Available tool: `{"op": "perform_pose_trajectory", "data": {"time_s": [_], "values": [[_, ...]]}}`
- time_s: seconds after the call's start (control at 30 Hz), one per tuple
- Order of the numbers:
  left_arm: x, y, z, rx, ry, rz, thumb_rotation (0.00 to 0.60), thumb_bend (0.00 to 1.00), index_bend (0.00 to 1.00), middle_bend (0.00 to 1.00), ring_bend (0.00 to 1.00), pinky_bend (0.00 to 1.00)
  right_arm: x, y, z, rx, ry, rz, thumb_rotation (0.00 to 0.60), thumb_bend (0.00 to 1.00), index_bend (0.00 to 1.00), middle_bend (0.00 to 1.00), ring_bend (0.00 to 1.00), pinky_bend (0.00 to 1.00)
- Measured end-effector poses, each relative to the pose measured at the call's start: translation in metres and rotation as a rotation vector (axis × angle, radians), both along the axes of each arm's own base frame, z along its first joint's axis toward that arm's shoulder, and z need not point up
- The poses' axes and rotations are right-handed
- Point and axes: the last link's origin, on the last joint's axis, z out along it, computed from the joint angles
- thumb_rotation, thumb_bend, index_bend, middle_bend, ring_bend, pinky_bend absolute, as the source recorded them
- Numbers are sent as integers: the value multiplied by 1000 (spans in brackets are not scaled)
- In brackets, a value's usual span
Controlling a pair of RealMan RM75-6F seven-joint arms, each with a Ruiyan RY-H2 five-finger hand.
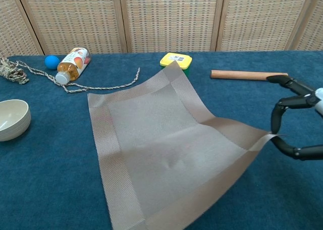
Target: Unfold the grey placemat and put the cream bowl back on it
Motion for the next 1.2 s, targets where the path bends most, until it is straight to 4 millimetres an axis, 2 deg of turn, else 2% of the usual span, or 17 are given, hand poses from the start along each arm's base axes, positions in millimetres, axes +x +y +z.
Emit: {"op": "perform_pose_trajectory", "data": {"time_s": [0.1,0.4,0.7,0.8,0.87,0.93,1.0,1.07,1.2], "values": [[0,0,1,2,-3,1,600,16,0,0,0,0,-13,-8,10,-30,35,-33,600,587,742,132,0,0],[-2,2,0,4,4,9,600,16,0,0,0,0,-69,-48,47,-88,149,-194,600,576,744,133,0,0],[0,4,-5,-1,19,9,600,16,0,0,0,0,-115,-90,97,-155,273,-307,600,557,710,127,0,0],[1,3,-6,-4,23,6,600,16,0,0,0,0,-119,-97,104,-169,329,-314,600,503,582,53,0,0],[1,3,-7,-5,25,4,600,16,0,0,0,0,-121,-99,106,-176,364,-320,600,424,401,3,0,0],[1,3,-7,-6,27,4,600,16,0,0,0,0,-124,-98,107,-178,387,-334,600,372,259,0,0,0],[1,3,-8,-9,29,3,600,16,0,0,0,0,-126,-94,106,-174,385,-352,600,337,158,0,0,0],[1,3,-9,-13,30,0,600,16,0,0,0,0,-128,-88,105,-167,364,-368,600,308,92,0,0,0],[3,4,-11,-22,31,-7,600,17,0,0,0,0,-129,-74,108,-171,301,-389,600,289,72,0,0,0]]}}
